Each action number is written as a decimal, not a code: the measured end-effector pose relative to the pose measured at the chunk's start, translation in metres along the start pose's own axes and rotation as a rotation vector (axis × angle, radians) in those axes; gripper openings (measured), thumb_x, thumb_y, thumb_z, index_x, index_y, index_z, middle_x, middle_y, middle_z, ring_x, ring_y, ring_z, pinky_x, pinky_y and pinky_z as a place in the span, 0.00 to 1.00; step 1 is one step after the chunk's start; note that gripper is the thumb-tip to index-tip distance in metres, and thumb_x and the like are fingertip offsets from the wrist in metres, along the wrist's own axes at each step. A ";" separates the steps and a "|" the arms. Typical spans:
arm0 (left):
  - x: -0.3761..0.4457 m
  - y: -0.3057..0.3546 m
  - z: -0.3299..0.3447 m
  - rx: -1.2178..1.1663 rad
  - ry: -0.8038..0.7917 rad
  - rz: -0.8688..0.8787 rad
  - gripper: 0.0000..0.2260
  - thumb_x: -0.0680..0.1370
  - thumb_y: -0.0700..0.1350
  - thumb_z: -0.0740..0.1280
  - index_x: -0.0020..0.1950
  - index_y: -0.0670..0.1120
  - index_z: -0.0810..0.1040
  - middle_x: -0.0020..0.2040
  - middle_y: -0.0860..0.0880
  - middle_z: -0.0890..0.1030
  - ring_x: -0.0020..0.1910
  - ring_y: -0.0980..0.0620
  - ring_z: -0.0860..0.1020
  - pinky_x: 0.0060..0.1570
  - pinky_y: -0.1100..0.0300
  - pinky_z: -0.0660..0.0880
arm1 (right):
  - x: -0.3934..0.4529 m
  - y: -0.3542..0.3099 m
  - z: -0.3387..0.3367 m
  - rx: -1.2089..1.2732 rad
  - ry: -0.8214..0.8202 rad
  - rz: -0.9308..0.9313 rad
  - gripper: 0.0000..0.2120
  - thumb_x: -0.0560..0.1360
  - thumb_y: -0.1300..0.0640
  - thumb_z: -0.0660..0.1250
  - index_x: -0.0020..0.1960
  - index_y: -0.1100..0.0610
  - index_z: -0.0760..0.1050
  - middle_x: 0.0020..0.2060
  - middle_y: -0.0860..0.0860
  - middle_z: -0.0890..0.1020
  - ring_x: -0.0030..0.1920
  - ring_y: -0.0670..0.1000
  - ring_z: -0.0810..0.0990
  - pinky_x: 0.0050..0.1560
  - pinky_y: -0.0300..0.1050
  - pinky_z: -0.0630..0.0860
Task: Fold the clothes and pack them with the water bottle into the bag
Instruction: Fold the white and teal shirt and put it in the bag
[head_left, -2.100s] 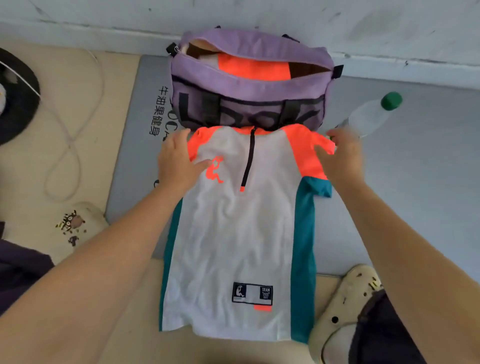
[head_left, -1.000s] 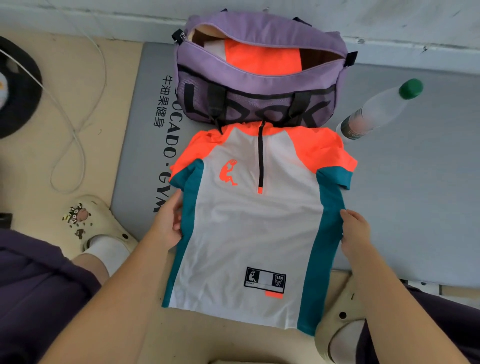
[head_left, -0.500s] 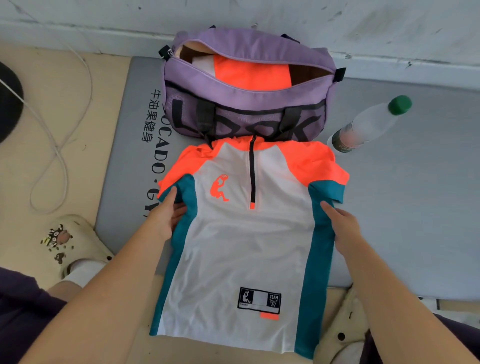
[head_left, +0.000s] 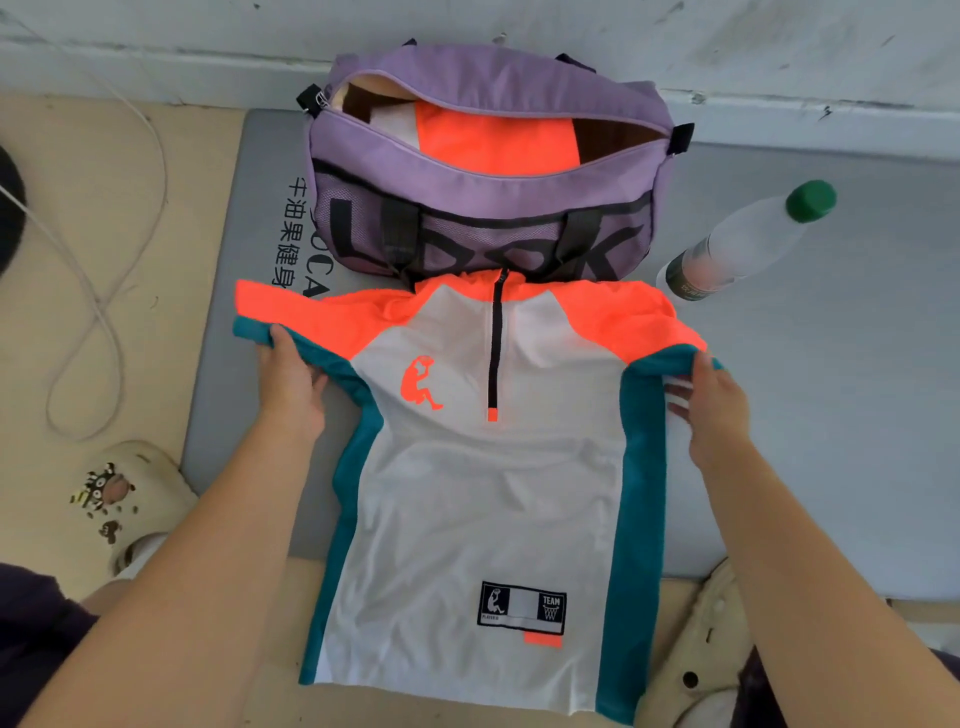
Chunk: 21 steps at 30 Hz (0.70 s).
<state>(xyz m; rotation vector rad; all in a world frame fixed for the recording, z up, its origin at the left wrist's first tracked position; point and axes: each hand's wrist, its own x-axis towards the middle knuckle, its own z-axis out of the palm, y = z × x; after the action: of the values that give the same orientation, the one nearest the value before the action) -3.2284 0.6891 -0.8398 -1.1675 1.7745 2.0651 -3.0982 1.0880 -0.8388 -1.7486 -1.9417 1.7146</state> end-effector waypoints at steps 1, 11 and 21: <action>-0.002 0.000 -0.002 -0.012 -0.032 0.001 0.17 0.84 0.56 0.53 0.73 0.57 0.63 0.66 0.51 0.76 0.60 0.53 0.78 0.55 0.55 0.73 | -0.001 -0.002 -0.002 0.040 -0.012 -0.046 0.14 0.81 0.46 0.55 0.55 0.52 0.74 0.54 0.54 0.82 0.48 0.53 0.83 0.48 0.49 0.78; -0.010 -0.029 -0.011 0.474 -0.053 -0.248 0.11 0.81 0.50 0.64 0.54 0.42 0.77 0.46 0.45 0.83 0.40 0.50 0.81 0.41 0.56 0.78 | -0.002 0.020 0.008 -0.261 -0.099 -0.003 0.24 0.76 0.48 0.68 0.51 0.72 0.74 0.32 0.53 0.72 0.32 0.51 0.70 0.38 0.46 0.69; -0.006 -0.026 -0.011 0.157 -0.040 -0.071 0.06 0.83 0.47 0.62 0.46 0.50 0.73 0.44 0.50 0.78 0.45 0.51 0.77 0.41 0.58 0.73 | 0.017 0.013 -0.003 -0.293 0.173 -0.125 0.19 0.81 0.52 0.55 0.33 0.55 0.61 0.31 0.50 0.66 0.39 0.54 0.66 0.40 0.48 0.64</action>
<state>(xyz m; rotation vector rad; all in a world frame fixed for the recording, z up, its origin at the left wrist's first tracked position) -3.2042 0.6882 -0.8552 -1.1207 1.8120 1.8593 -3.0939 1.0991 -0.8573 -1.7443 -2.2582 1.2474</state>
